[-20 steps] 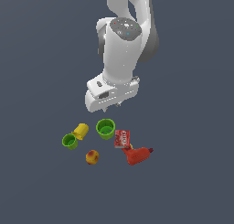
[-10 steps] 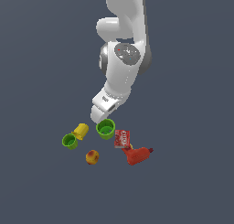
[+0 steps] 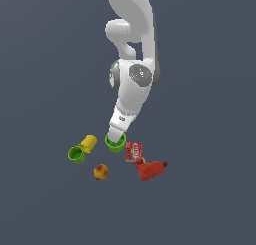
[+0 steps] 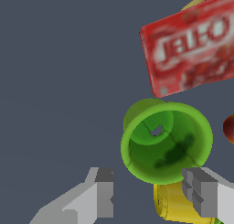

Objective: Pick up a designated object from a clutter of objects.

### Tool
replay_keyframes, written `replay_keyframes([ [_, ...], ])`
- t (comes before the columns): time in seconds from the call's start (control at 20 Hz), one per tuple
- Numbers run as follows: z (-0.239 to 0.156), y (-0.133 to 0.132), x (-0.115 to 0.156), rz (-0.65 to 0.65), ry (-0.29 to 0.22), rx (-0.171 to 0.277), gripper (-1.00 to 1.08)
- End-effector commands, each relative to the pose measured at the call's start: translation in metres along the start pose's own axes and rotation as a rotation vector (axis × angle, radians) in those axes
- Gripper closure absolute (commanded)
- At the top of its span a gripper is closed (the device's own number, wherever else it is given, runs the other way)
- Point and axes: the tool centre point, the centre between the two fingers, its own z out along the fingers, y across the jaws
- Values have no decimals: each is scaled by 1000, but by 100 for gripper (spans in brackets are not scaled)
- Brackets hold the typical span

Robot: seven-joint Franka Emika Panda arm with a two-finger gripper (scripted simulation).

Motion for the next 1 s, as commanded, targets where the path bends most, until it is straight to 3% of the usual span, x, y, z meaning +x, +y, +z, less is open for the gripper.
replay_keyframes([
  [0.0, 9, -3, 1, -66, -6, -1, -20],
  [0.4, 25, -10, 2, -185, -16, 1, -20],
  [0.95, 39, -11, 2, -196, -17, 2, -20],
])
